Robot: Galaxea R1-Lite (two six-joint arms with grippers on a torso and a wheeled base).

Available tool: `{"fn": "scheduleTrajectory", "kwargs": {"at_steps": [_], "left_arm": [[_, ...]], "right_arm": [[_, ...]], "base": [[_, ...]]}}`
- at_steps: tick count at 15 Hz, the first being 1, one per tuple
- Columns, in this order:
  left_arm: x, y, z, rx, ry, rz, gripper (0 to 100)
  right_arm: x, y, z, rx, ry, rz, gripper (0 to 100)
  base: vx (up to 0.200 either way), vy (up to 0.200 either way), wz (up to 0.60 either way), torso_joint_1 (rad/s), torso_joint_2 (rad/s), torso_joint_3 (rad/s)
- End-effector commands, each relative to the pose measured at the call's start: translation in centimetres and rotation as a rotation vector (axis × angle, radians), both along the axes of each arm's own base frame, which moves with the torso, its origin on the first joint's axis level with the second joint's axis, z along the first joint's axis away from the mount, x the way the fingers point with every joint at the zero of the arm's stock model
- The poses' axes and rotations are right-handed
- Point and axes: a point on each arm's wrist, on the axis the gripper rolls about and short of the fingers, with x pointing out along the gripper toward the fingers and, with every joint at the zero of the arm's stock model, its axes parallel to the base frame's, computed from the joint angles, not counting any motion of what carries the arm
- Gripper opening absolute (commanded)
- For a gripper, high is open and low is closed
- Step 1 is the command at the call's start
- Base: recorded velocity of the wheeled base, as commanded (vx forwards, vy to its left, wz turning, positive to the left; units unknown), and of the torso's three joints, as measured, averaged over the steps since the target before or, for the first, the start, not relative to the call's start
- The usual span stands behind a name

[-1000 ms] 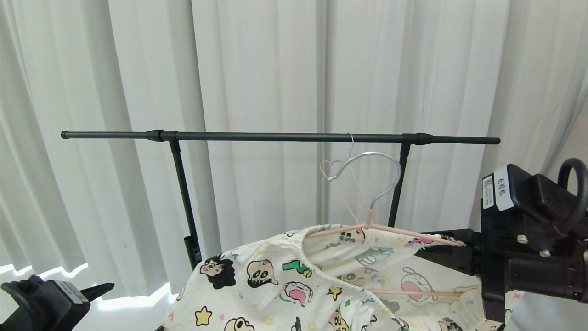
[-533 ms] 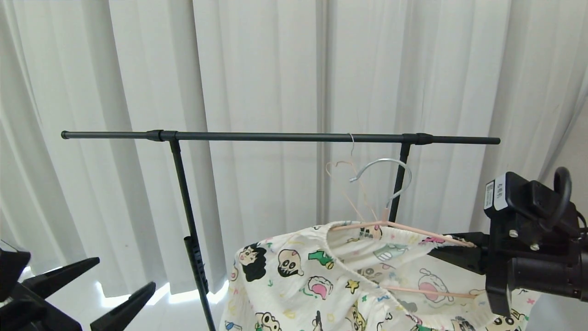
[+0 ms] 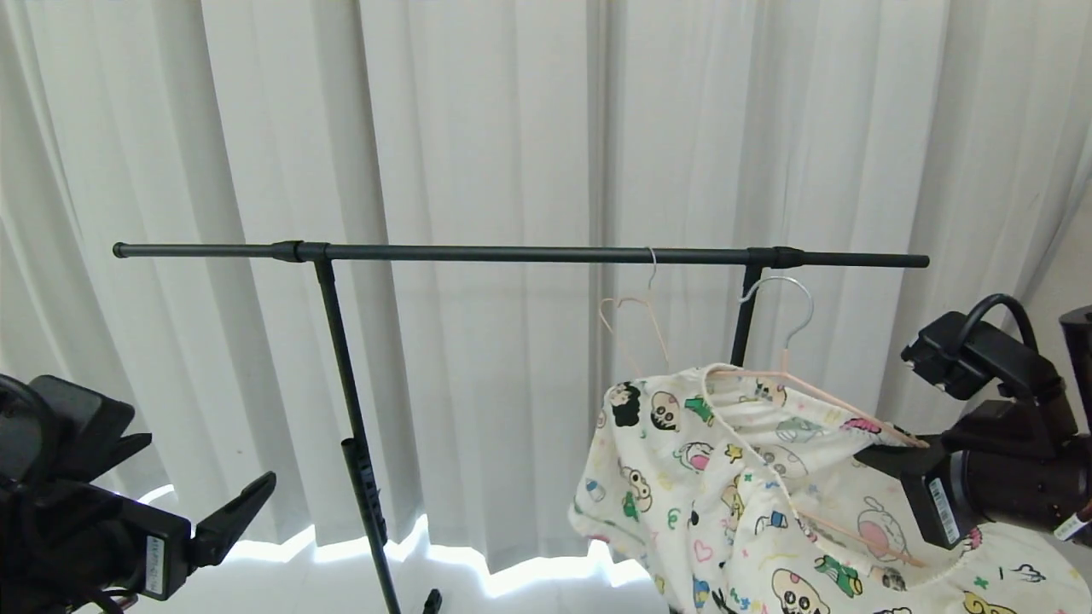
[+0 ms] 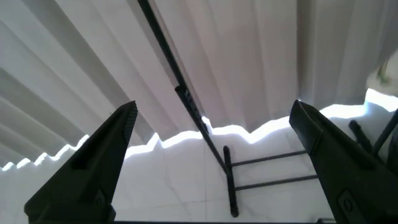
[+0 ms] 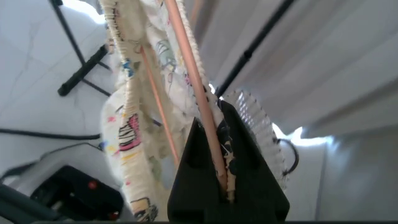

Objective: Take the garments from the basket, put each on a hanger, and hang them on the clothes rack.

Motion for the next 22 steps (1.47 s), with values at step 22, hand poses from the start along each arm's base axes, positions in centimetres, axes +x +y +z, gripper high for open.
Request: {"fn": "scheduleTrajectory", "kwargs": {"at_steps": [22], "left_arm": [[0.7,-0.3,-0.1,0.047,0.022,-0.026,100]], "right_arm": [[2.8,3.5,-0.8,0.020,0.091,-0.032,0]], "base": [[0.000,0.109,0.00,0.001,0.00,0.001]]}}
